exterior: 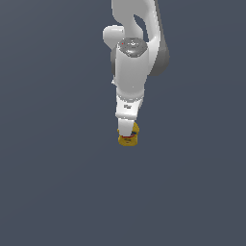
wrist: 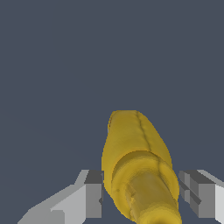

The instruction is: Pick up the object and move it to a goal position.

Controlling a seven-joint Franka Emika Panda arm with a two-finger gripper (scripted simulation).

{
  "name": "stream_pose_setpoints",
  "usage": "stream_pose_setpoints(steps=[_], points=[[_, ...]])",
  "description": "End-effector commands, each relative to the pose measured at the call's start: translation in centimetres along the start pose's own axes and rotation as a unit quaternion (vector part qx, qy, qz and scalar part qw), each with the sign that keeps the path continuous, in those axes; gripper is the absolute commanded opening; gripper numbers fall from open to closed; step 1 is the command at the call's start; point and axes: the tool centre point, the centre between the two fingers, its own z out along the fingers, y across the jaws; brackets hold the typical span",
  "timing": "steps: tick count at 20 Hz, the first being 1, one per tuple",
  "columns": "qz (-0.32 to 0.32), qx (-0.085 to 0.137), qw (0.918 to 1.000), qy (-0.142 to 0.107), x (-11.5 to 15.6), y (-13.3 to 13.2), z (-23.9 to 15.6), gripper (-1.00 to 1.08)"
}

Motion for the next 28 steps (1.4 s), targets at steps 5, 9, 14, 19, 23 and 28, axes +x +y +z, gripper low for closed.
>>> stream_pose_setpoints(steps=[5,9,14,19,23,28], points=[[0.0,-0.005,1.0,0.001,-2.3,-1.4,-5.5,-1.0],[0.0,-0.004,1.0,0.002,-4.2,-2.6,-9.7,-1.0],[0.0,-0.004,1.0,0.002,-6.7,-4.3,-15.2,-1.0],[0.0,-0.004,1.0,0.003,-9.1,-5.8,-20.6,-1.0],[0.0,-0.004,1.0,0.002,-11.0,-7.0,-24.7,-1.0],[0.0,-0.004,1.0,0.002,-13.3,-8.3,-29.6,-1.0]])
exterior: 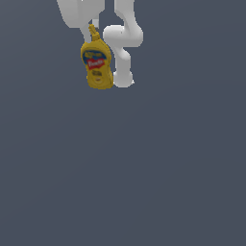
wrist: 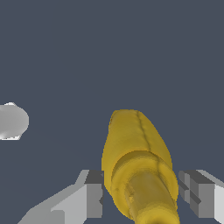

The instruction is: Pick up the object and move it to a goal position.

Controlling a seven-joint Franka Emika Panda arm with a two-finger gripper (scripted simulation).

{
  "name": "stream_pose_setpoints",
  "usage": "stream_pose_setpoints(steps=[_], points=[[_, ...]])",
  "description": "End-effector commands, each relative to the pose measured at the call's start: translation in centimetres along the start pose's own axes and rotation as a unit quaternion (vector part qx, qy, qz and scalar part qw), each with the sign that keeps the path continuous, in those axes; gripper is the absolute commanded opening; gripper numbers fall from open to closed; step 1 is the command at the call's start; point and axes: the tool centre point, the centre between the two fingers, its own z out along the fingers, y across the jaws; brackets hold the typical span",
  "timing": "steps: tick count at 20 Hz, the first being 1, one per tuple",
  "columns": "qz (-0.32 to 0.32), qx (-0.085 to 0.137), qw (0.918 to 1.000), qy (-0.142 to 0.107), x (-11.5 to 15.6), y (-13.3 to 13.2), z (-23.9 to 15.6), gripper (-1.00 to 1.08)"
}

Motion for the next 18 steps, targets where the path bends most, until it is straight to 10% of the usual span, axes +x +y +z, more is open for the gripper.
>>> stream_pose_setpoints(steps=[1,18], points=[[0.0,-0.003,1.0,0.0,-1.1,-0.6,-2.7,-1.0],[0.0,-0.003,1.0,-0.002,-4.5,-2.1,-10.2,-1.0]])
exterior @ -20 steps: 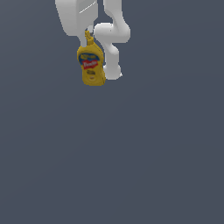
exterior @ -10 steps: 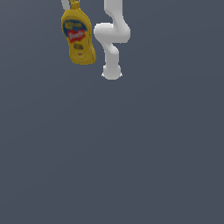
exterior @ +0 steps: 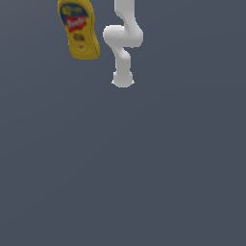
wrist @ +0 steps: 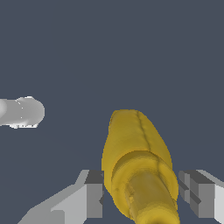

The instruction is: Pick up the object and move it to a goal position.

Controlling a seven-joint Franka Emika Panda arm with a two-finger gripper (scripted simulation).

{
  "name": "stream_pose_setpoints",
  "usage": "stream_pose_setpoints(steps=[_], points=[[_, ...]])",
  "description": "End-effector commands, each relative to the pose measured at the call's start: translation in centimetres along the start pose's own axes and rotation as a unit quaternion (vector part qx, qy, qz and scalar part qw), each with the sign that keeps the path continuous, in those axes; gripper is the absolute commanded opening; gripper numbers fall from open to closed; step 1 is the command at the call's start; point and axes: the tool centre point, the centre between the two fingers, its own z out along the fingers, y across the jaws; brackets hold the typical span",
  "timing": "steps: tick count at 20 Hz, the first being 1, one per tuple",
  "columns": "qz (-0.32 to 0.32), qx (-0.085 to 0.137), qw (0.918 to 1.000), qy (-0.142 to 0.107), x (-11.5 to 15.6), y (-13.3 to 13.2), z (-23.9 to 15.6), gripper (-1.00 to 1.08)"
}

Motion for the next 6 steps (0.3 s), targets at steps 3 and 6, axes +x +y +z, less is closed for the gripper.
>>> stream_pose_setpoints(steps=[3,6], points=[[0.0,-0.003,1.0,0.0,-0.13,-0.05,-0.62,-1.0],[0.0,-0.003,1.0,0.0,-0.06,0.0,-0.5,-1.0]])
